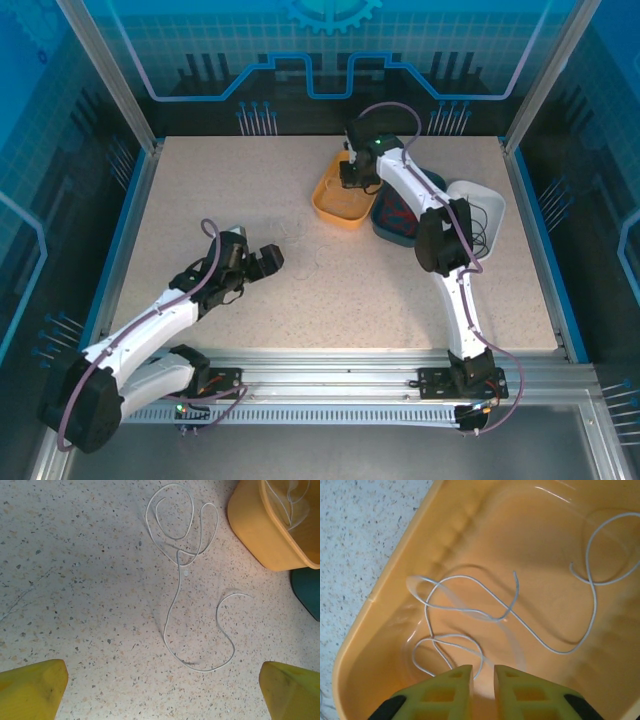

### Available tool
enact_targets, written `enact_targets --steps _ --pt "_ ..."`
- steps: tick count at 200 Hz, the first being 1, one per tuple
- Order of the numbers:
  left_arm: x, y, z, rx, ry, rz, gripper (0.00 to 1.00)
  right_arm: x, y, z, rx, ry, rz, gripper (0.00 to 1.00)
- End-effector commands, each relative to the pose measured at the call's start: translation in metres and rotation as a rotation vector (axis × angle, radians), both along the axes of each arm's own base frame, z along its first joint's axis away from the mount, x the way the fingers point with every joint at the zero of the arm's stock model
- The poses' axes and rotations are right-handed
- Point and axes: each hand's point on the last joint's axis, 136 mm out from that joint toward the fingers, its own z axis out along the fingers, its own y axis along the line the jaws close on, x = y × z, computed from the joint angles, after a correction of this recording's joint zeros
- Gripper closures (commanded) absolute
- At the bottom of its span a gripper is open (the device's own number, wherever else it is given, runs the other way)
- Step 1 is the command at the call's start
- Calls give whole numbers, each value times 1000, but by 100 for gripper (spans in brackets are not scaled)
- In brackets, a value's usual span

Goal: Untangle the cables

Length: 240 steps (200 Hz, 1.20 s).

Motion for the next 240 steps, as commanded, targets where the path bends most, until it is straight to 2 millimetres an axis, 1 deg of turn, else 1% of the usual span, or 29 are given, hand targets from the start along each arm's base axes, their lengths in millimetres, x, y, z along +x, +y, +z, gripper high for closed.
enact_targets --steps 1,18,30,49,55,57,61,84,102,120,144,157,183,217,226,240 --pt "-7 4 -4 -1 17 13 1 8 -11 0 6 6 -23 74" --pt "-8 4 -3 -2 14 14 1 10 -16 6 0 2 -27 71" --pt "-9 5 -4 0 16 16 1 9 -19 14 -4 -7 -28 70" --pt "-9 5 -4 -1 16 16 1 4 -18 29 -3 -32 -14 67" --pt "-9 6 -5 0 17 18 1 2 -17 28 -7 -31 -7 66" --pt "-9 6 -5 0 17 17 1 1 -17 38 -2 -49 -6 65" --pt "-9 6 -5 0 17 17 1 -1 -16 44 1 -62 -1 65" --pt "-8 5 -6 -3 17 18 1 -11 -12 59 4 -99 27 62" --pt "-9 5 -6 -4 19 18 1 -24 -6 68 17 -111 42 61" --pt "-10 7 -7 1 21 24 1 -40 4 78 25 -137 67 60" --pt "-11 11 -7 4 19 50 1 -65 23 90 10 -170 114 57" --pt "-12 15 -5 7 13 69 1 -81 38 95 4 -185 151 55" --pt "-17 31 -5 21 4 152 1 -109 64 93 -4 -185 224 54" --pt "-32 62 -9 48 1 321 1 -139 92 73 -44 -134 282 51" --pt "-37 69 -11 47 -2 356 1 -145 100 67 -57 -122 294 49" --pt "-41 74 -11 34 -18 383 1 -153 109 58 -83 -112 305 46"
